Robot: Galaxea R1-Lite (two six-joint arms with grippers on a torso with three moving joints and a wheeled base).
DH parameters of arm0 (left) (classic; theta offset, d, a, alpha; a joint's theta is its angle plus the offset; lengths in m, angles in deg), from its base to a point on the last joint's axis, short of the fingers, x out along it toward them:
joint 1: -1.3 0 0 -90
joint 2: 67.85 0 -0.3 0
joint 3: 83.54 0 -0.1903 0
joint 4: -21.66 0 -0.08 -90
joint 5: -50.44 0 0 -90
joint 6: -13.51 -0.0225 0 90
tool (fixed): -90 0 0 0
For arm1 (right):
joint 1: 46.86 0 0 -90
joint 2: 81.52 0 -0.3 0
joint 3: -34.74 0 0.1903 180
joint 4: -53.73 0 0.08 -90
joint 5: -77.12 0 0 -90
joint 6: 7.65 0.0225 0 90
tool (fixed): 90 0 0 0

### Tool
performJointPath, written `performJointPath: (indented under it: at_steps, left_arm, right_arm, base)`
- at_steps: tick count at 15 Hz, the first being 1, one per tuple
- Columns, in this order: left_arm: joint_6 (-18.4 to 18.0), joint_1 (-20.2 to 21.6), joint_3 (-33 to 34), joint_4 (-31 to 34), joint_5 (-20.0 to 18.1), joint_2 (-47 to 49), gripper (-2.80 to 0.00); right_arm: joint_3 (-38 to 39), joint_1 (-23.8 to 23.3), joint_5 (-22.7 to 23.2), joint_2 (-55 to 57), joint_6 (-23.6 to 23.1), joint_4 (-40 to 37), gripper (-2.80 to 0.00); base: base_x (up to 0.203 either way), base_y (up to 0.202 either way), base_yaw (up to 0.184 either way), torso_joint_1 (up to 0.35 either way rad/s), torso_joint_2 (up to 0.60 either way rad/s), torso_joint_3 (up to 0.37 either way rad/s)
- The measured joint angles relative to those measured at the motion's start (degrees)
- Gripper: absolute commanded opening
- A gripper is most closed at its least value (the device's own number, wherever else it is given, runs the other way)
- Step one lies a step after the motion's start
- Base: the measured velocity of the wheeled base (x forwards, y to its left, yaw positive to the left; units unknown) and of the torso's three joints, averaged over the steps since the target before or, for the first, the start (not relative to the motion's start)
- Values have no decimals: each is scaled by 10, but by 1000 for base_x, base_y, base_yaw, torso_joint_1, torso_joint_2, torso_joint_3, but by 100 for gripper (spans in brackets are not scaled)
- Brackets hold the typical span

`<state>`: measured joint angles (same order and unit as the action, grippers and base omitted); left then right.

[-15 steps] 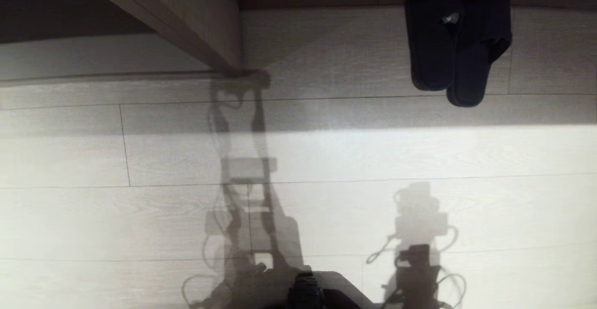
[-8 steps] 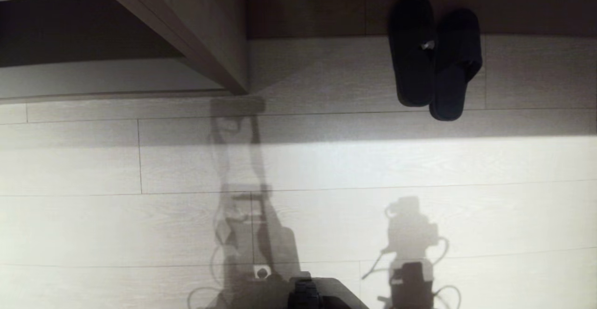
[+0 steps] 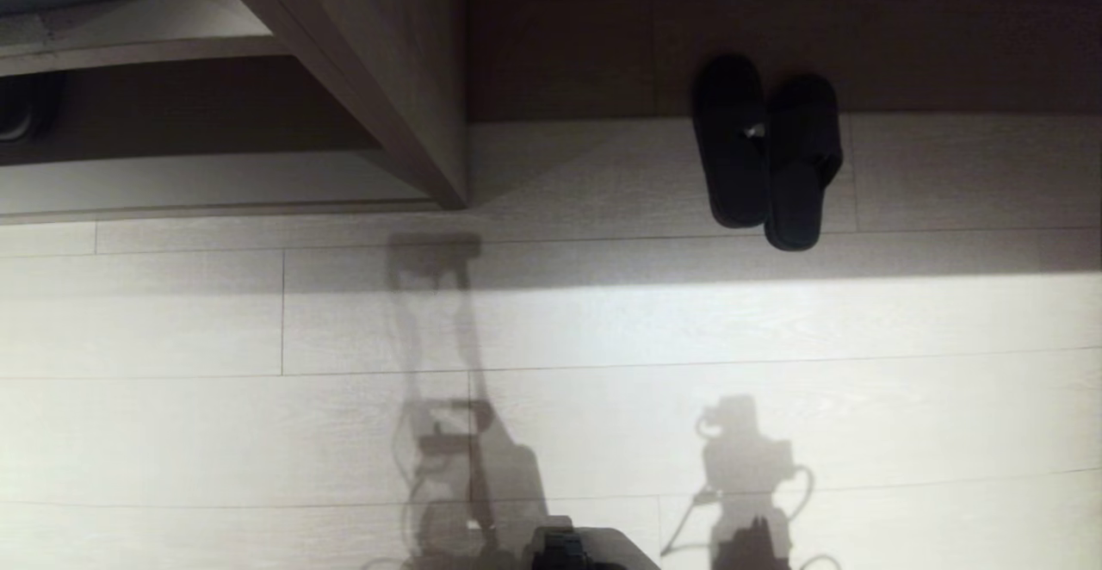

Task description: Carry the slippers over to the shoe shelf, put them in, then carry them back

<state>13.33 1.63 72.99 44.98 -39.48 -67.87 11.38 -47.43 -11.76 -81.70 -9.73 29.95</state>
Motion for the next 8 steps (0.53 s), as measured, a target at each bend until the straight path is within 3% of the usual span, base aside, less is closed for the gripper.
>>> performJointPath:
  at_steps: [8]
  left_arm:
    - [0, 0, 0, 0, 0, 0, -280]
  right_arm:
    - [0, 0, 0, 0, 0, 0, -280]
  base:
    - [0, 0, 0, 2, 2, 204]
